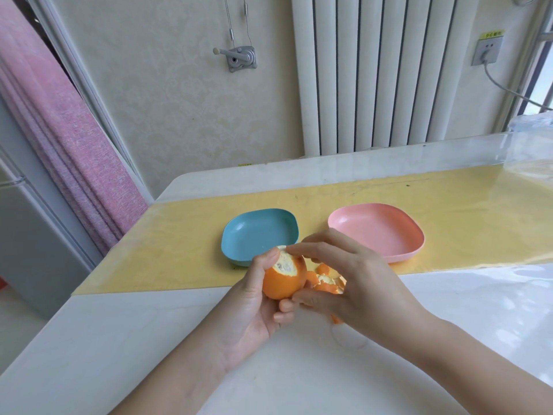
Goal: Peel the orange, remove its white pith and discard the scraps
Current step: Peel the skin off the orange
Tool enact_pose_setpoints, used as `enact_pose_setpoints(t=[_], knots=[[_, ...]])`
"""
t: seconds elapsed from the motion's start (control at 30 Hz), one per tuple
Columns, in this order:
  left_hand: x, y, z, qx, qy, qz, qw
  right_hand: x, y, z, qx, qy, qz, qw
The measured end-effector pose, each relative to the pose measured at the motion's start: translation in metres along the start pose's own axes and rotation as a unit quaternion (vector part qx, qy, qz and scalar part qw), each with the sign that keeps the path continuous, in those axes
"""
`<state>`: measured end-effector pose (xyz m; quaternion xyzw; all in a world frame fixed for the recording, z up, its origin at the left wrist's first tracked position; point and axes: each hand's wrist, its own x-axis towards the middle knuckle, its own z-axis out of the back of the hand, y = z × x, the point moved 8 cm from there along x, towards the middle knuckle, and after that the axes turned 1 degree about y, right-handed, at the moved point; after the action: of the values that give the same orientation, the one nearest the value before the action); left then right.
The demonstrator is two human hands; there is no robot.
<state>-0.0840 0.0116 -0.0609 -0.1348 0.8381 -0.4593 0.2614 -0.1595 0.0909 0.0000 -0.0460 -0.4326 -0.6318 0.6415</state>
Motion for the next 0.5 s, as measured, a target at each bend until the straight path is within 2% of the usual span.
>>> enact_pose_setpoints(t=[0.2, 0.33, 0.5], knots=[[-0.006, -0.007, -0.002, 0.036, -0.003, -0.030, 0.999, 0.000, 0.008, 0.003, 0.028, -0.023, 0.036, 0.999], [-0.008, -0.009, 0.000, 0.078, -0.003, -0.051, 0.996, -0.001, 0.013, 0.003, 0.007, -0.041, 0.053, 0.998], [-0.010, -0.012, -0.002, 0.116, 0.015, -0.084, 0.990, -0.001, 0.013, 0.003, 0.010, -0.034, 0.059, 0.998]])
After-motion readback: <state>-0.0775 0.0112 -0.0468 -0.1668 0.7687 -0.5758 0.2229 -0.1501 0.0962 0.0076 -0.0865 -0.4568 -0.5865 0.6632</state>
